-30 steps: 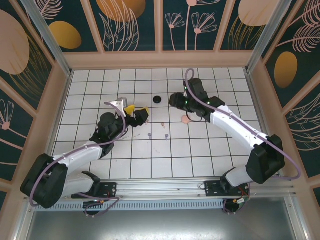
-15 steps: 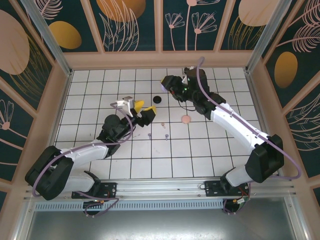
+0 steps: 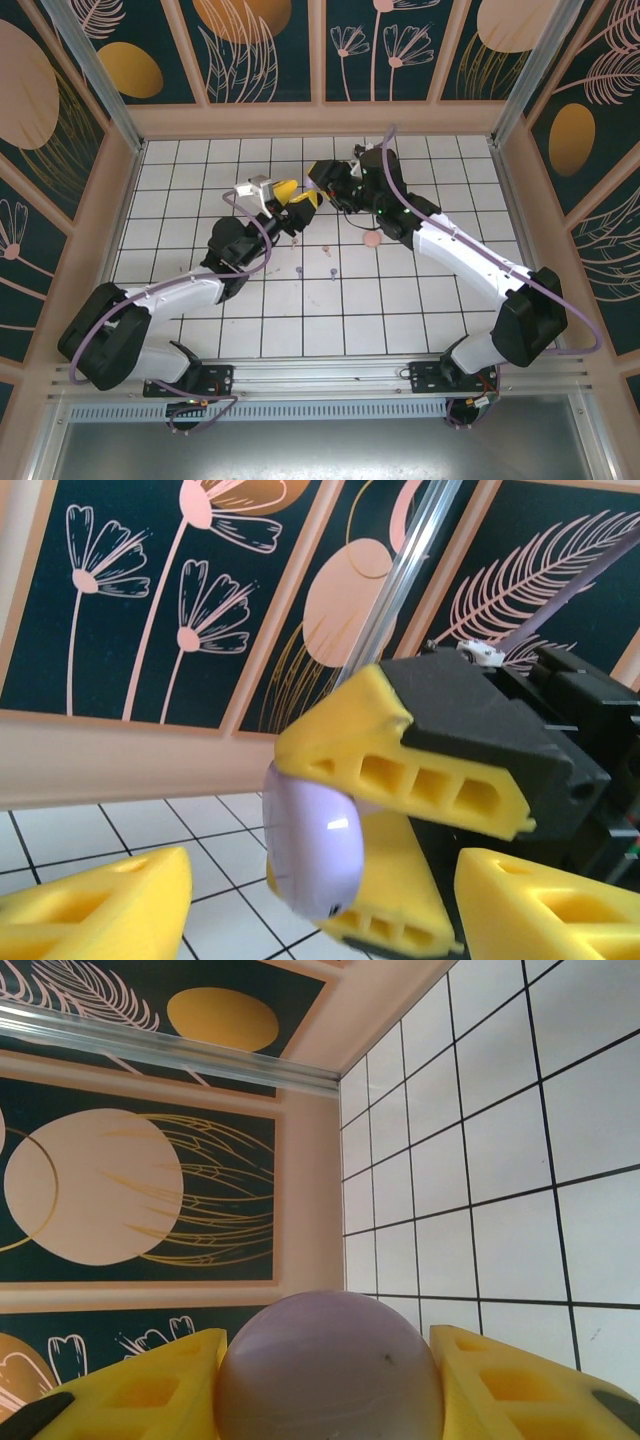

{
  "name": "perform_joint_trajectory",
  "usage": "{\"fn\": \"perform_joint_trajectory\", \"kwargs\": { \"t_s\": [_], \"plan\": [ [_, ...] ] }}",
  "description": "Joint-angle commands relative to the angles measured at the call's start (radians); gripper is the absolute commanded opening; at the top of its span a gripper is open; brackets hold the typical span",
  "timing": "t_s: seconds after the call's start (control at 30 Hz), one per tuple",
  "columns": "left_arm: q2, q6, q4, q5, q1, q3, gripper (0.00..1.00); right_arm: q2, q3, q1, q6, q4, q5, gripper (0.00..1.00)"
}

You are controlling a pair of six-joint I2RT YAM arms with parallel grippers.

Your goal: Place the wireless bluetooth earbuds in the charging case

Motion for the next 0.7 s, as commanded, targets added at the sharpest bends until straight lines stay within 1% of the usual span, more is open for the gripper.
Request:
{"fn": "perform_joint_trajectory", "kwargs": {
  "t_s": [0.0, 0.27, 0.5, 0.67],
  "plan": [
    [0.026, 0.018, 0.045, 0.014, -0.009, 0.031, 0.66, -0.034, -0.011, 0.01, 0.017, 0.055, 0.0, 0.29],
    [0.04, 0.021, 0.054, 0.011, -0.01, 0.041, 0.56, -0.047, -0.017, 0.024, 0.017, 0.055, 0.001, 0.29],
    [0.047, 0.024, 0.055, 0.011, -0.01, 0.058, 0.53, -0.05, -0.018, 0.038, 0.02, 0.058, 0.004, 0.29],
    [0.056, 0.026, 0.057, 0.011, -0.01, 0.066, 0.48, -0.056, -0.022, 0.041, 0.025, 0.064, 0.004, 0.29]
  ]
}}
